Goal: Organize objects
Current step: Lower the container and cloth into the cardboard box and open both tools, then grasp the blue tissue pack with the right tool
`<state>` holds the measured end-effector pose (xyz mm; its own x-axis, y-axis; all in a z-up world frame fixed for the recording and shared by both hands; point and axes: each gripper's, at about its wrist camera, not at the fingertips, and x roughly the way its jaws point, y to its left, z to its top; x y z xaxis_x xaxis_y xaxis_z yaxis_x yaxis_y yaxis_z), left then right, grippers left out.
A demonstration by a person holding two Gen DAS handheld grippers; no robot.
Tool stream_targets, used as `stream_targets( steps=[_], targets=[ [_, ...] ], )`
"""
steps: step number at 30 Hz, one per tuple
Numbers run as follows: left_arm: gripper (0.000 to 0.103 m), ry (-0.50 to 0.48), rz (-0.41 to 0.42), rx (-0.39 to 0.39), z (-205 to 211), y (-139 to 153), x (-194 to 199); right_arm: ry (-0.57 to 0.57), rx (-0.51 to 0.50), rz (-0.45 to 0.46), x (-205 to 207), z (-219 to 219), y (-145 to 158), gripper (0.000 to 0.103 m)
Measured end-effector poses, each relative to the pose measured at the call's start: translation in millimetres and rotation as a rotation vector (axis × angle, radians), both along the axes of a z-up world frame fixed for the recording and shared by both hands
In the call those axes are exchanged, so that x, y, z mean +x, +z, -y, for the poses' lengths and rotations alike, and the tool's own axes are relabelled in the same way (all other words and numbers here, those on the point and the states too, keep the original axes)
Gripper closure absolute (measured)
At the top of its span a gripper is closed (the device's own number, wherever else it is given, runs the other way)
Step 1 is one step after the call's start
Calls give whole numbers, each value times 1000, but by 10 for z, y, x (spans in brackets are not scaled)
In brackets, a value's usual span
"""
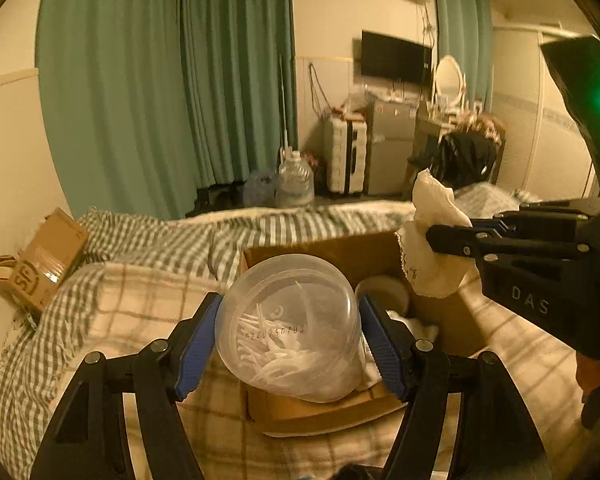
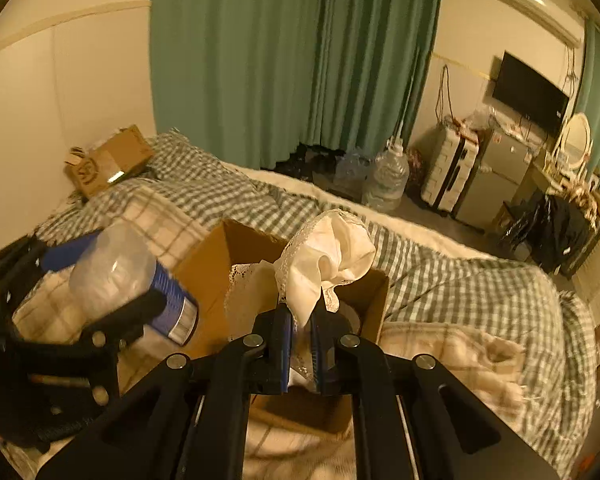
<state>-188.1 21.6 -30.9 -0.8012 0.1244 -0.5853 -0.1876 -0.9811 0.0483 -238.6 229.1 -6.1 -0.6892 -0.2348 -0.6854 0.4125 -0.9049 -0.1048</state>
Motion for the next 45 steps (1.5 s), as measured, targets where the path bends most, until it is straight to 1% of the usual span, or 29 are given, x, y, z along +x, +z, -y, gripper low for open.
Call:
stream_targets(
  steps=[2,4,5,6,7,8,9,10,11,15,16,18,21,23,25,28,31,34,36,38,41,42,45],
  targets=[
    [32,-13,5,-7,-36,-130,-57,-5,0,19,-89,-5,-160,96],
    [32,-25,-11,-6,-49,-189,-87,-19,-15,30,-153,-38,-293,95],
    [32,-31,-26,-6,-56,-200,-89,-29,-19,32,-179,-56,-337,95],
    [31,-37,-36,-7,-55,-196,-87,-32,-16,40,-182,-67,-377,92],
    [25,-40,-45,-12,-55,-184,-76,-37,-14,45,-197,-87,-391,78],
    [12,-38,-50,-20,-69,-160,-69,-49,-20,37,-184,-115,-376,65],
    [7,-31,-56,-29,-74,-133,-58,-53,-30,27,-161,-144,-350,60],
    [4,-23,-64,-34,-63,-110,-27,-56,-45,17,-130,-178,-302,51],
    [4,-24,-68,-35,-43,-66,20,-62,-59,5,-85,-214,-244,44],
    [4,-12,-52,-56,9,80,226,-94,-69,-48,199,-351,29,36],
    [4,-5,-46,-61,48,120,296,-102,-69,-56,267,-376,101,32],
    [4,8,-46,-55,132,241,469,-120,-65,-73,465,-435,238,30],
    [0,39,-48,-35,235,421,740,-125,-57,-102,804,-514,438,25],
    [0,59,-54,-23,316,520,922,-130,-42,-122,1020,-538,529,20],
    [0,75,-54,-19,379,574,1069,-135,-27,-145,1261,-558,594,19],
    [0,99,-55,-6,494,537,1286,-131,-20,-148,1519,-528,578,16],
    [0,105,-38,13,520,373,1450,-124,-18,-132,1754,-462,416,16],
    [0,127,-8,22,537,95,1522,-97,-9,-102,1890,-334,127,16],
    [0,138,35,26,548,-130,1531,-78,-3,-66,1915,-266,-131,16],
    [0,136,99,41,563,-347,1508,-69,38,-11,1883,-141,-444,16],
    [0,155,162,37,610,-556,1476,-46,135,39,1843,10,-815,16],
    [0,166,177,31,634,-605,1467,-35,164,59,1845,52,-935,16],
    [0,192,195,43,712,-684,1472,30,187,156,1836,140,-1200,16]
  ],
)
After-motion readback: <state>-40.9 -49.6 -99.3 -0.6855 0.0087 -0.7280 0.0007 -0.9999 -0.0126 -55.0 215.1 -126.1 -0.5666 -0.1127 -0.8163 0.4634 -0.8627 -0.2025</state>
